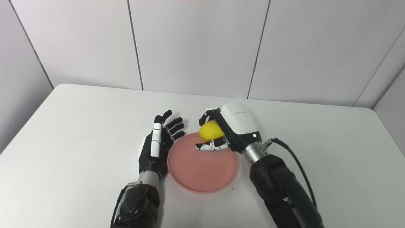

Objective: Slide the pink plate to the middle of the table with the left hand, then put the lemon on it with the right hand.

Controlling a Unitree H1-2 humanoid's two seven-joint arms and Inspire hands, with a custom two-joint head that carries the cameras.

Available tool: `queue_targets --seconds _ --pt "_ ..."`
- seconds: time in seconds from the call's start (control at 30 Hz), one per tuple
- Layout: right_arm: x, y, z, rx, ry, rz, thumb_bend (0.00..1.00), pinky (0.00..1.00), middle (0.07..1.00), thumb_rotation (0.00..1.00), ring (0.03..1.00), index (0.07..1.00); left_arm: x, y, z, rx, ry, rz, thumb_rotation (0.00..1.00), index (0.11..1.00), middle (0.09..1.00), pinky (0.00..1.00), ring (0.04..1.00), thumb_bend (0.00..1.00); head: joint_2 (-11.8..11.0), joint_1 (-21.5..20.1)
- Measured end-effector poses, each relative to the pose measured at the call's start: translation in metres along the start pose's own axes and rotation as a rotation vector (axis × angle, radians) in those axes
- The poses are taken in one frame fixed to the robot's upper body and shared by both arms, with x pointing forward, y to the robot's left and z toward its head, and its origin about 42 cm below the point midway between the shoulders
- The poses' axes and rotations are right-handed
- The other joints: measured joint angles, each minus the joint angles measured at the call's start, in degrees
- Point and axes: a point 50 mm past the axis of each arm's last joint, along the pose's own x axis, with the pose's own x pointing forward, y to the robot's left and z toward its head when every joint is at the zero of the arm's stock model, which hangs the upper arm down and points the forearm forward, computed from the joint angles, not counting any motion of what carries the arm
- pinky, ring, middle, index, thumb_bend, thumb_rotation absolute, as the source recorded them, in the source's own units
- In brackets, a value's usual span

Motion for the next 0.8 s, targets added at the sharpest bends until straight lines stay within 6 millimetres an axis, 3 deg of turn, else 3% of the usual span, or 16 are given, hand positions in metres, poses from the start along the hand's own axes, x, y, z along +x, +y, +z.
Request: queue_targets --seconds 0.57,0.8 --pt "-0.003 0.027 -0.001 0.010 0.000 0.087 0.50 0.15 0.284 0.16 0.209 0.474 0.000 0.000 0.000 0.001 -0.002 0.000 0.91 0.851 0.804 0.74 0.784 0.80 0.09 -0.17" --pt "-0.003 0.031 0.000 -0.007 -0.005 0.120 0.50 0.18 0.339 0.16 0.249 0.486 0.000 0.000 0.000 -0.001 -0.004 0.001 0.90 0.840 0.778 0.71 0.773 0.80 0.09 -0.35"
